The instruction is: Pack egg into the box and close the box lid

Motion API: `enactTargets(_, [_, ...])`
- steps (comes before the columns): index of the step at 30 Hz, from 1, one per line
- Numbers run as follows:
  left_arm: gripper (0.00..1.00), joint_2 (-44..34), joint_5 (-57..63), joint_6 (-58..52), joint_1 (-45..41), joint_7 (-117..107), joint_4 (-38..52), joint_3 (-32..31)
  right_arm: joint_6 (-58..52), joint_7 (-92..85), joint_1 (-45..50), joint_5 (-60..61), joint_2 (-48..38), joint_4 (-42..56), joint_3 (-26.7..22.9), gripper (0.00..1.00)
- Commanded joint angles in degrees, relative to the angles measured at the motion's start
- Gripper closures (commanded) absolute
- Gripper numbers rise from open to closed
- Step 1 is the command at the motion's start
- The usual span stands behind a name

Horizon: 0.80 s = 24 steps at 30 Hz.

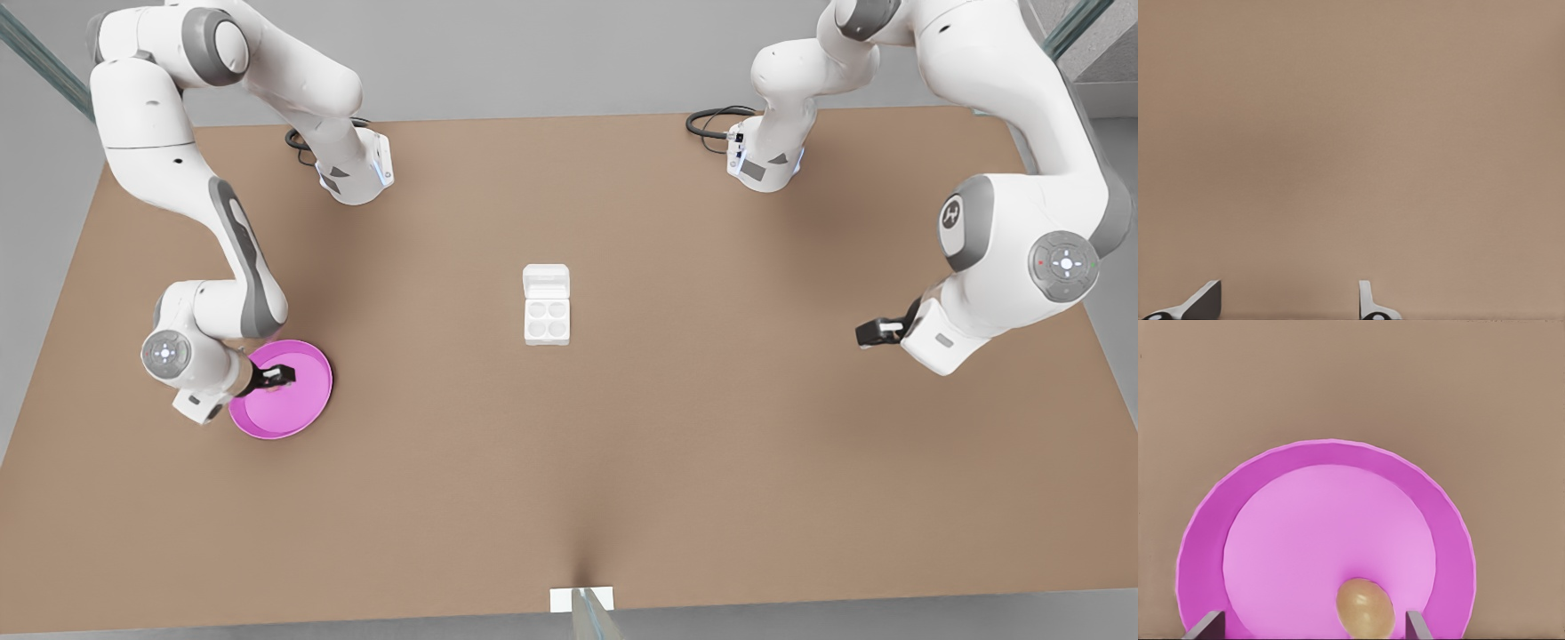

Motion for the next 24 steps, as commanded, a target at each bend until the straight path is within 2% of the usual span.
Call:
enactTargets(1, [0.00, 0.08, 0.15, 0.11, -0.09, 0.13, -0.07, -0.02, 7.17, -3.91, -0.39, -0.94, -1.82, -2.39, 0.32, 0.00])
enactTargets(11, [0.00, 0.43, 0.15, 0.11, 0.00, 0.04, -0.42, -0.02, 16.57, -4.70, -5.05, -0.94, 0.29, -7.84, 0.32, 0.00])
enactTargets(24, [0.00, 0.52, 0.15, 0.11, 0.09, 0.04, -0.51, -0.02, 18.95, -4.62, -6.19, 0.38, 4.07, -8.02, 0.32, 0.00])
